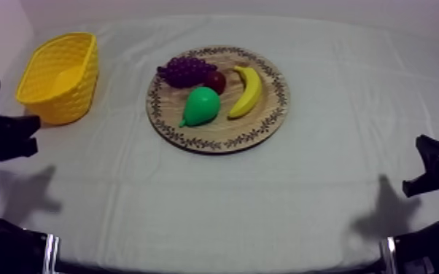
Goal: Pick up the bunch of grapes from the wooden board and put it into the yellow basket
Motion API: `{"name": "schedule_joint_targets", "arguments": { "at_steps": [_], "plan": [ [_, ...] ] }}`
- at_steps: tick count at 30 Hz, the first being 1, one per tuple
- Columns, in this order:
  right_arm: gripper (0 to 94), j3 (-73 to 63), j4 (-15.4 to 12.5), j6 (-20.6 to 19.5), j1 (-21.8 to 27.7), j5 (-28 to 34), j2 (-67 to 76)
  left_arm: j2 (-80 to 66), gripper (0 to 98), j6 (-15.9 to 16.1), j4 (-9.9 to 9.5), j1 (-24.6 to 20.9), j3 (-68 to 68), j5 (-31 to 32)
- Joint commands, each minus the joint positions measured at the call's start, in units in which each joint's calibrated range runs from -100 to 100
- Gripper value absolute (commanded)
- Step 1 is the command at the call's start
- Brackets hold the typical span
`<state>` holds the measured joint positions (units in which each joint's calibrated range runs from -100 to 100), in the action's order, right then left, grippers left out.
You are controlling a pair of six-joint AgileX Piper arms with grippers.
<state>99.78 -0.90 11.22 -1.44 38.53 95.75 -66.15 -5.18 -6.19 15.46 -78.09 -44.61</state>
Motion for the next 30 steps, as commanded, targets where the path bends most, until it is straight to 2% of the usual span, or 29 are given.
{"name": "schedule_joint_targets", "arguments": {
  "at_steps": [1,7,11,15,20,25,30],
  "plan": [
    [0.3,0.0,0.0,0.0,0.0,0.0,0.0,11.7,0.0,2.2,-0.17,1.6,9.6,-2.6],
    [0.3,0.0,0.0,0.0,0.0,0.0,0.0,26.4,0.0,4.7,-0.12,2.9,23.9,-7.5],
    [0.3,0.0,0.0,0.0,0.0,0.0,0.0,36.0,0.0,6.1,1.50,3.1,33.4,-11.1],
    [0.3,0.0,0.0,0.0,0.0,0.0,0.0,45.9,0.0,9.8,3.33,3.7,43.2,-14.3],
    [0.3,0.0,0.0,0.0,0.0,0.0,0.0,58.6,0.0,14.1,3.87,5.2,56.8,-18.6],
    [0.3,0.0,0.0,0.0,-0.1,0.0,0.0,70.7,0.0,17.7,2.79,6.6,69.4,-21.7],
    [0.3,0.0,0.0,0.0,-0.1,0.0,0.0,80.5,0.0,20.3,0.29,7.4,79.0,-25.1]
  ]
}}
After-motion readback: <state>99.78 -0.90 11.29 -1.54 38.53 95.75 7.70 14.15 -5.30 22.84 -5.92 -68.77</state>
